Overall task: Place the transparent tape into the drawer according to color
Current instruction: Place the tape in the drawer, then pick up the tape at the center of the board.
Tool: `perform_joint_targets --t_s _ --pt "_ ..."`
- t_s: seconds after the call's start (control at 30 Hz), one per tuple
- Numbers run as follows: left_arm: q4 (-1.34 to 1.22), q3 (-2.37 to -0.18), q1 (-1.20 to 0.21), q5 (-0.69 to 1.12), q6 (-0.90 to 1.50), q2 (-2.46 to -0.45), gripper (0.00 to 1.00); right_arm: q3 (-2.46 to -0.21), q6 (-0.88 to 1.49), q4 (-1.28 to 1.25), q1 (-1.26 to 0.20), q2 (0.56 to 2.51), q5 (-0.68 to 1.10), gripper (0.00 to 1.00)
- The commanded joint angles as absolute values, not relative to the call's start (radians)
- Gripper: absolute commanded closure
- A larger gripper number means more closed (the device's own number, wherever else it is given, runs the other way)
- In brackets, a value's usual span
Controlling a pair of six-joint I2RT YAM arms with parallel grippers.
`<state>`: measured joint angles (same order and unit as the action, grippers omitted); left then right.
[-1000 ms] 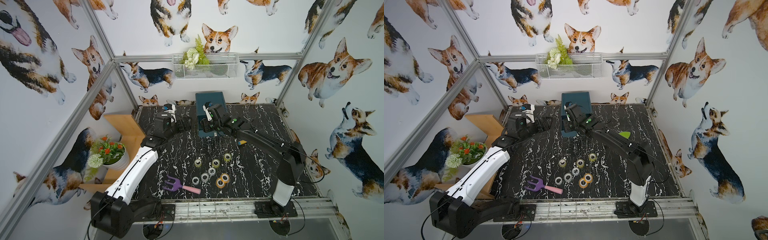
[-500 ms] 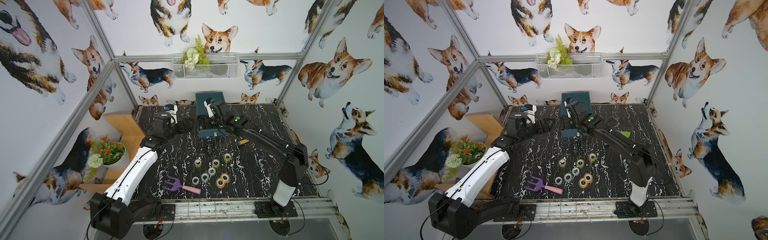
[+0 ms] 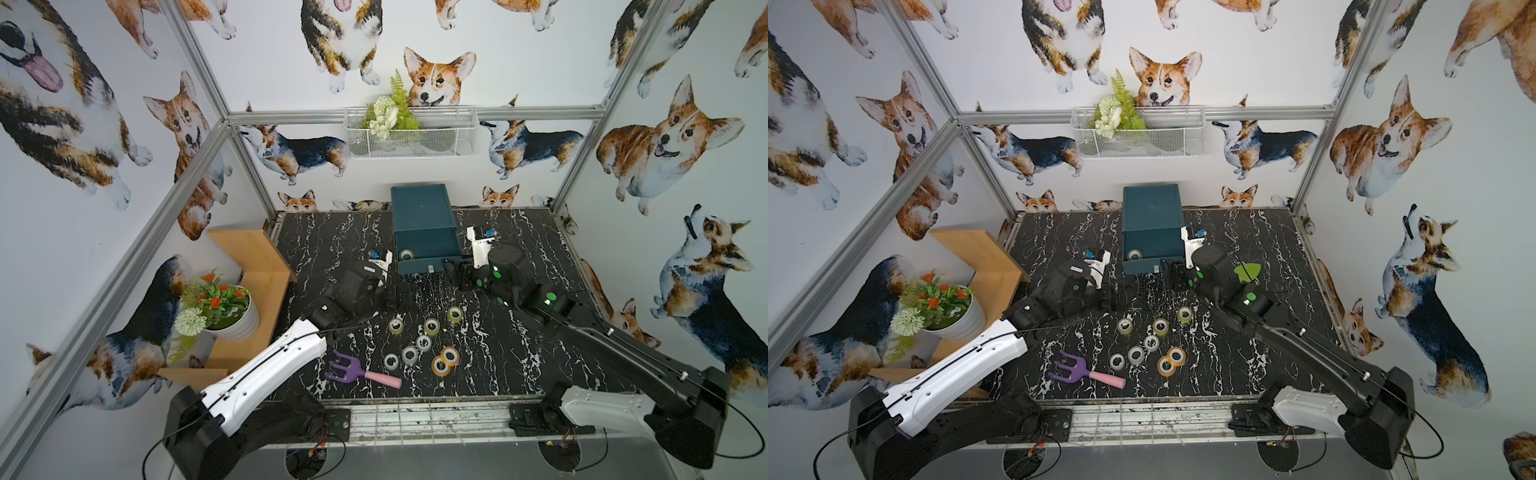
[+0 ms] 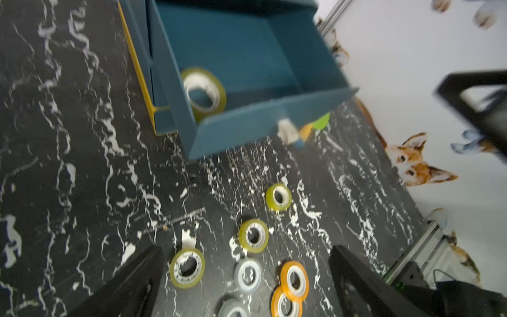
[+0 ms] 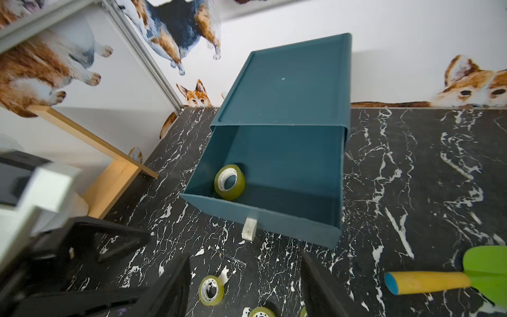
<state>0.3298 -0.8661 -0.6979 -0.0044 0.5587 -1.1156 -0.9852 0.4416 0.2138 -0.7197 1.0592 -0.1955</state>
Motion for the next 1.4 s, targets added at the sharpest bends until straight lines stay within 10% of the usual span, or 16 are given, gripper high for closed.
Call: perform_joint_targets --t_s 0.0,0.73,1.37 --pt "0.378 -0.798 -0.736 -0.111 0.672 -1.157 0.0 -0.92 0.494 0.137 -0.719 0.982 -0.231 0.32" --pt "0.383 -0.916 -0.725 -0.122 0.594 -1.685 0.16 -0.867 0.502 0.16 -0.719 0.961 -0.257 0.32" --pt "0.45 -0.879 -0.726 0.002 0.568 -1.667 0.3 -0.895 0.482 0.163 -0.719 0.982 -0.273 0.3"
